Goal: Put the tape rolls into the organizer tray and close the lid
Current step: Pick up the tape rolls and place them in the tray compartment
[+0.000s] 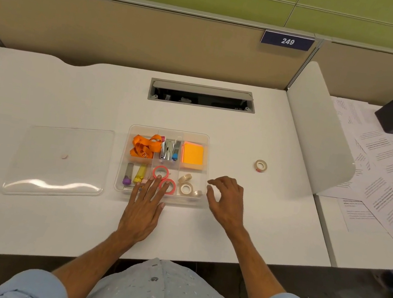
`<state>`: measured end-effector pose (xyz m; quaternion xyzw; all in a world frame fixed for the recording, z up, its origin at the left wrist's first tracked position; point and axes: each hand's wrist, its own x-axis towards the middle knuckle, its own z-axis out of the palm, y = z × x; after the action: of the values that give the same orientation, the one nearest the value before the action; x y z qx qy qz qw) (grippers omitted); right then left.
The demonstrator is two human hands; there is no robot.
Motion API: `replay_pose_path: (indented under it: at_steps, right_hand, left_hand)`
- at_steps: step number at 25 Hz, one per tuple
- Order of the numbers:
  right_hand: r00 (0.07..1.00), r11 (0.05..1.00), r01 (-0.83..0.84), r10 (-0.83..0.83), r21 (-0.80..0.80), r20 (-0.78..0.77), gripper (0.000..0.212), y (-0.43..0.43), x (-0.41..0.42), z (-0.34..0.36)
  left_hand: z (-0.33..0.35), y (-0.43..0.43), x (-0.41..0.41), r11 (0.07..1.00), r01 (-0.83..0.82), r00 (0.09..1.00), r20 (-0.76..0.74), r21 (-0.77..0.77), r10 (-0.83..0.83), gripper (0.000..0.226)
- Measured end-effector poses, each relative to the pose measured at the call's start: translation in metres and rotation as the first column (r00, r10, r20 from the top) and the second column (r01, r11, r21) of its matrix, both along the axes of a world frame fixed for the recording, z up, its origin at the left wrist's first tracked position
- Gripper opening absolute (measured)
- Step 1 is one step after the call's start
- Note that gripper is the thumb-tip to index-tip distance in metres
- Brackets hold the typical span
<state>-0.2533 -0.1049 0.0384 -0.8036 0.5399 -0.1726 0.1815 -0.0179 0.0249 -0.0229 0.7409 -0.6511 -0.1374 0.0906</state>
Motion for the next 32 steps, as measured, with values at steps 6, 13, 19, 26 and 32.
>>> replay_pose_path:
  at_steps: [6,13,19,26,32]
  right_hand:
    - [0.985,0.985,0.163,-0.166,0.055,0.041,0.021,-0.017,-0.021,0.002]
    - [0.952,0.933,0.241,-0.173,0.268,-0.254,0.057,-0.052,-0.041,0.002]
    - [0.941,0.910,0.237,-0.128,0.340,-0.313,0.075,-0.095,-0.059,0.007]
    - [0.915,0.931,0.178,-0.037,0.318,-0.402,0.076,-0.104,-0.066,-0.002]
    - [0.888,0.977,0.090,0.010,0.194,-0.460,0.071,-0.083,-0.056,-0.010]
  left_hand:
    - [0.001,-0.002,-0.003,1.000,-0.013,1.000,0.005,0.000,0.013,0.063]
    - [0.001,-0.004,-0.007,0.999,-0.041,0.999,0.008,0.008,0.041,0.063]
    - [-0.002,-0.004,-0.011,0.997,-0.072,0.997,0.018,0.004,0.072,0.064]
    - [-0.004,-0.004,-0.017,0.993,-0.112,0.993,0.029,-0.025,0.113,0.064]
    - [-0.006,-0.005,-0.018,0.991,-0.131,0.991,0.023,-0.033,0.132,0.064]
